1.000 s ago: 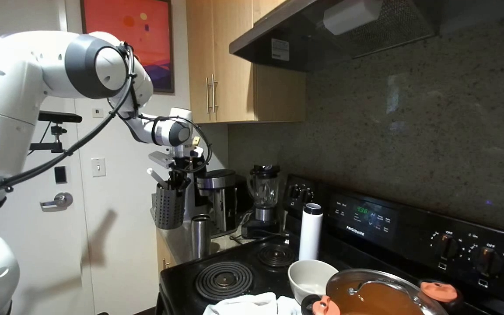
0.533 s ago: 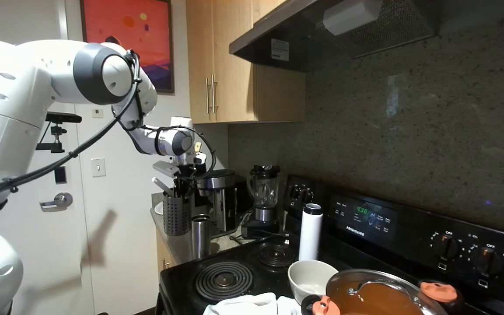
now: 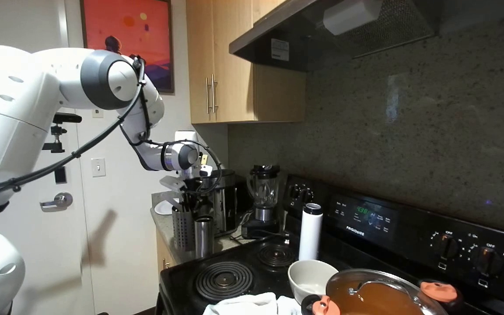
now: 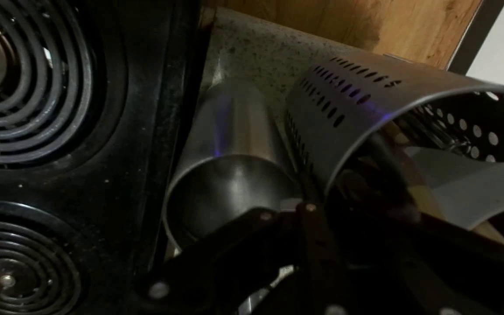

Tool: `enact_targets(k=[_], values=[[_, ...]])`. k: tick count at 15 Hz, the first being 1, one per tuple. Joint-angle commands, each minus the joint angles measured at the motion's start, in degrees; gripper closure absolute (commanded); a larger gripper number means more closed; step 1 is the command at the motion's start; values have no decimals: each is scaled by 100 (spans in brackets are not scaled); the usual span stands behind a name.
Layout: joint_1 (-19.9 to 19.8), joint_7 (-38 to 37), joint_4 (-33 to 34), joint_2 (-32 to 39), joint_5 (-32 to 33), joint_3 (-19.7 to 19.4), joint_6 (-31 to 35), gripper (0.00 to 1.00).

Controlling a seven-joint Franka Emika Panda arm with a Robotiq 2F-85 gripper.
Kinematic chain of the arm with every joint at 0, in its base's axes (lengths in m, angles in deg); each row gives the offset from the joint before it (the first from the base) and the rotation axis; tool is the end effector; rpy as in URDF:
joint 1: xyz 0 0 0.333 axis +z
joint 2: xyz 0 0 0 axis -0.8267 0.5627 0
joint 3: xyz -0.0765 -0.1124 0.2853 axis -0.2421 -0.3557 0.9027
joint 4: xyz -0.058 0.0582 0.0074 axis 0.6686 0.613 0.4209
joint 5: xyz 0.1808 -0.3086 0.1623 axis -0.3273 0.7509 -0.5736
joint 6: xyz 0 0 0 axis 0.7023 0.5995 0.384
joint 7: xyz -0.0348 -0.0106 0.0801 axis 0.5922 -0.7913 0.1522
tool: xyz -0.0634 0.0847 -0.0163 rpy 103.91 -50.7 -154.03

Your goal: Move the cutlery holder to the left side of the countertop

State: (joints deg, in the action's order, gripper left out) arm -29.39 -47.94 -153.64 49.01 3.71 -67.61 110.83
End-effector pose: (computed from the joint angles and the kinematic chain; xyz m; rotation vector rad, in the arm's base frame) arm 0.5204 0.3793 0.3036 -3.0556 -0.2159 -0.1900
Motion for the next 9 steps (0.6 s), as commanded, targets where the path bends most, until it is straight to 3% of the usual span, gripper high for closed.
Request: enact_targets(k=[1, 9], values=[[141, -299, -101, -79, 150, -130, 235, 95], [219, -389, -62, -38, 113, -106, 291, 96]])
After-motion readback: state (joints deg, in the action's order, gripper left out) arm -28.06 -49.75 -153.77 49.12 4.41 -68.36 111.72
